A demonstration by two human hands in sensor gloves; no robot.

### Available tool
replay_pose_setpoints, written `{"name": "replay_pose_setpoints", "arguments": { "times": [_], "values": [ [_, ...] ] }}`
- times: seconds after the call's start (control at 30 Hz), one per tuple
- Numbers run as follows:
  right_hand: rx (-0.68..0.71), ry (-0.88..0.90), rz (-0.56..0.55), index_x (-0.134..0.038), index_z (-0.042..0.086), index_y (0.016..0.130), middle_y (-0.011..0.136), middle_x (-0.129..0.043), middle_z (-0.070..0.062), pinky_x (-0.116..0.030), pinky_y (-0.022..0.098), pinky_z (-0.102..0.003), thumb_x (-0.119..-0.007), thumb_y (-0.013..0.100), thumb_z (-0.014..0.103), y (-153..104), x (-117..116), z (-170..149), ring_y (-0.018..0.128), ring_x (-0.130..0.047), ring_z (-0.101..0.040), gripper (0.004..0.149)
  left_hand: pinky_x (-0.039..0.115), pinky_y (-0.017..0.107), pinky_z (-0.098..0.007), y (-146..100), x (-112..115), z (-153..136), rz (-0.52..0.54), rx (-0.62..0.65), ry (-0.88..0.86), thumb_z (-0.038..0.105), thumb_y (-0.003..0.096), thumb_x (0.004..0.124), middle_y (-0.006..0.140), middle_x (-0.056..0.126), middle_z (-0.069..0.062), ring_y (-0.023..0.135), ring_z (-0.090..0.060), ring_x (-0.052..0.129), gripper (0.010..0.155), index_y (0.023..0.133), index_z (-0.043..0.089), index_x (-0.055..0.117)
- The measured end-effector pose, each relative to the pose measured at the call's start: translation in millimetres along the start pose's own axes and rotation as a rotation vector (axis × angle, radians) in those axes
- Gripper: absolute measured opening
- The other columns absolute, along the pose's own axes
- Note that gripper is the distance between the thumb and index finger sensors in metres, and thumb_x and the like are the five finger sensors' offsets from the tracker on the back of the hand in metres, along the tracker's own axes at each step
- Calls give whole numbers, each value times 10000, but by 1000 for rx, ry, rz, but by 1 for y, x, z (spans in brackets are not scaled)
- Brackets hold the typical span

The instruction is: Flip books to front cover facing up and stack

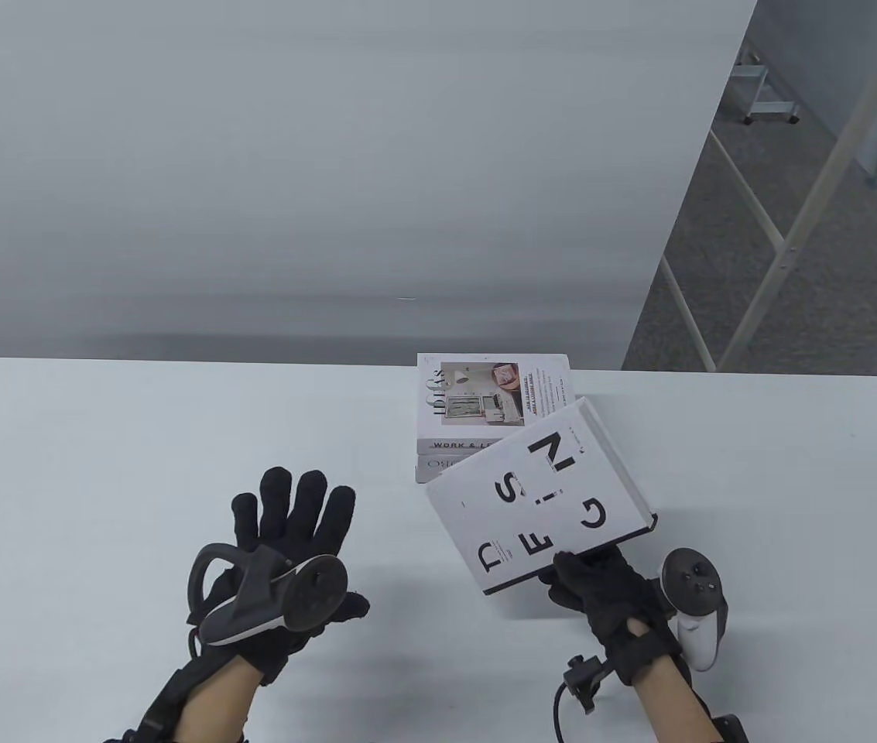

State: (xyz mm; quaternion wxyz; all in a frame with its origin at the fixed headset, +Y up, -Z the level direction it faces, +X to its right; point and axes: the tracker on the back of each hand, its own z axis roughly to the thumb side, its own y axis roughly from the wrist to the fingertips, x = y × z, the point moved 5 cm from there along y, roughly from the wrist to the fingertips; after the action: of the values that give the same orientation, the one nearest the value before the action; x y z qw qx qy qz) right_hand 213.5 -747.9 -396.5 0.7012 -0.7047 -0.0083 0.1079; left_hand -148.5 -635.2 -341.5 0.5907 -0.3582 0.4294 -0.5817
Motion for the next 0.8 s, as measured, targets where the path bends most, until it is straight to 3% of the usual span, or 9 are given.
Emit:
{"name": "replay_pose_setpoints", "arguments": {
  "times": [0.13,0.53,0.8],
  "values": [
    [-57,53,-6,-401,-30,982,897,-707,-308,-877,454,-403,-717,545,503,26,-3,11,681,-962,-370,757,258,617,-802,0,2,-4,-6,-7,5,708,334,803,1112,182,-317,930,-670,124,1162,1118,90,208],
    [-254,192,-118,-411,-54,959,843,-751,-285,-924,407,-328,-627,595,567,102,-34,31,622,-1018,-287,752,281,620,-796,-3,0,-17,-10,-24,-48,705,337,801,1117,231,-317,929,-670,149,1141,1123,83,255],
    [-355,222,-232,-424,-72,949,813,-779,-288,-949,384,-311,-613,600,563,128,-46,26,600,-1042,-270,749,292,619,-794,-6,-4,-26,-2,-36,-78,703,340,802,1121,259,-321,930,-670,164,1133,1124,79,273]
  ]
}}
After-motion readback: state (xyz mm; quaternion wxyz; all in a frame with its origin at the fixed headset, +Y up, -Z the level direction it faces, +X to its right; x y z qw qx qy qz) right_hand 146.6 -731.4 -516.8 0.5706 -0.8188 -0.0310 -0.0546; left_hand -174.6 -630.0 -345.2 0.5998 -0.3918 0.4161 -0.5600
